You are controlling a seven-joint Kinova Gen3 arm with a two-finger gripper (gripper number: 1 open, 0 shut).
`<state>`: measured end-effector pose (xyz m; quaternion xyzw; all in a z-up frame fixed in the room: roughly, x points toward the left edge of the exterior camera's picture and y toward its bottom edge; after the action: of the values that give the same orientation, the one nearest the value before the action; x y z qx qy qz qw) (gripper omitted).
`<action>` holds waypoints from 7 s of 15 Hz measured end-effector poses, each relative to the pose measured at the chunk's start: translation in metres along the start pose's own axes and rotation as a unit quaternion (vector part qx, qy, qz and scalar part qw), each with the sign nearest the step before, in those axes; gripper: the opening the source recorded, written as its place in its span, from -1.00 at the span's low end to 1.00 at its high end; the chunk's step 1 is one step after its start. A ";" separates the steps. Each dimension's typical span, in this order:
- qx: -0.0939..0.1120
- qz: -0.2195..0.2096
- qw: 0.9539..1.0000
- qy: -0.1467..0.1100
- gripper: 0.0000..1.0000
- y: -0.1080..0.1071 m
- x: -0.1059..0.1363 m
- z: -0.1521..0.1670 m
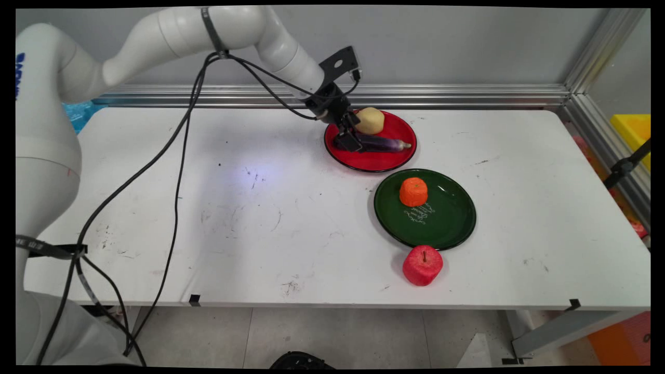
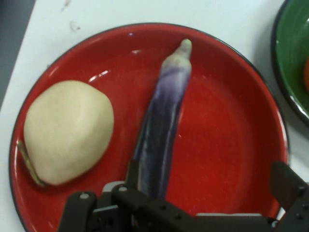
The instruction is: Pick up the eggplant from the red plate, then place the picked object on the green plate
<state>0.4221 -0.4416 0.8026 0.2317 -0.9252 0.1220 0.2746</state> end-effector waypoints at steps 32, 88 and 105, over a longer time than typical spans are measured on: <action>-0.034 0.068 0.997 0.014 -1.00 -0.039 -0.006 0.069; -0.063 -0.025 0.995 0.070 -1.00 0.182 0.065 0.059; -0.067 -0.022 0.993 0.090 1.00 0.182 0.058 0.094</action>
<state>0.2463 -0.3387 0.7408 0.2208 -0.8975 0.0743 0.3745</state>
